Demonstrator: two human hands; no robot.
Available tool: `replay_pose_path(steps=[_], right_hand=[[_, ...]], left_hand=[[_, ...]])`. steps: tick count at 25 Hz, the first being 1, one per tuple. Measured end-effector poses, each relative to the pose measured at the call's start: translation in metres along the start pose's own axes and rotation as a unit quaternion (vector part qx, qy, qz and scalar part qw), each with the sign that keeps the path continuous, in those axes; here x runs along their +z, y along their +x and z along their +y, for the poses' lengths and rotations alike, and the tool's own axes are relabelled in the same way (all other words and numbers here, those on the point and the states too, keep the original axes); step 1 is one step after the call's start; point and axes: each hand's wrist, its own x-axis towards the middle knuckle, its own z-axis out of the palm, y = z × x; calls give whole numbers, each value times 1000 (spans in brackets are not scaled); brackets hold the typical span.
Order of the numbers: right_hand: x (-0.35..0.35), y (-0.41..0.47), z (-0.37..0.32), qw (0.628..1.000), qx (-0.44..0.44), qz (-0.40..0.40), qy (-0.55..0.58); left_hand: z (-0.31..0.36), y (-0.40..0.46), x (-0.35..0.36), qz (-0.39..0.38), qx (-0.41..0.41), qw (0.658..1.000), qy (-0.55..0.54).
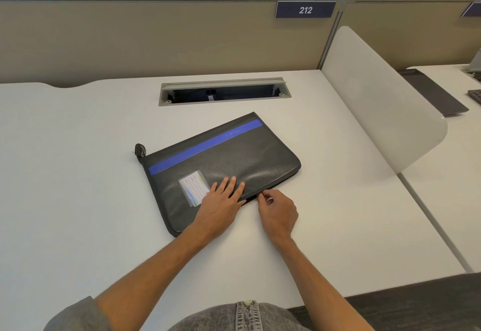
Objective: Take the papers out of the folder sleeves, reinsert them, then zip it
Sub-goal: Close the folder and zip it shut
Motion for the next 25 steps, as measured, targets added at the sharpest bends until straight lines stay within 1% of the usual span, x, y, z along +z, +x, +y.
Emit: replay_pose_path(steps=[2, 4, 6, 7, 9, 11, 14, 16, 22, 23, 25], right_hand=[[-1, 0, -1, 1000, -3, 3, -2], [-1, -1, -2, 1000, -4, 5, 2], [-2, -1, -1, 1000, -9, 4, 23], [-3, 0, -1, 999, -23, 4, 39], [-6, 2, 0, 995, -77, 8, 58], [-10, 4, -4, 992, -115, 18, 52], [-8, 5, -11, 994, -96, 25, 43], [-4, 3, -12, 996, -74, 25, 51], [-2, 4, -11, 999, -27, 21, 33], [-1, 5, -8, 999, -36, 14, 30], [0, 2, 1, 996, -89, 3, 23]], left_hand=[[1, 1, -7, 13, 0, 1000, 11], [5, 0, -18, 19, -9, 1000, -9], [5, 1, -25, 21, 13, 1000, -19], [3, 2, -29, 20, 14, 999, -23], [0, 0, -43, 15, 21, 1000, -9], [-4, 0, -53, 20, 35, 999, -2], [-11, -2, -58, 18, 47, 999, 3], [-9, -3, -59, 3, 50, 999, 4], [0, 5, -50, -9, 29, 999, 23], [3, 4, -44, -19, 21, 999, 20], [7, 1, -31, -27, -7, 1000, 4]])
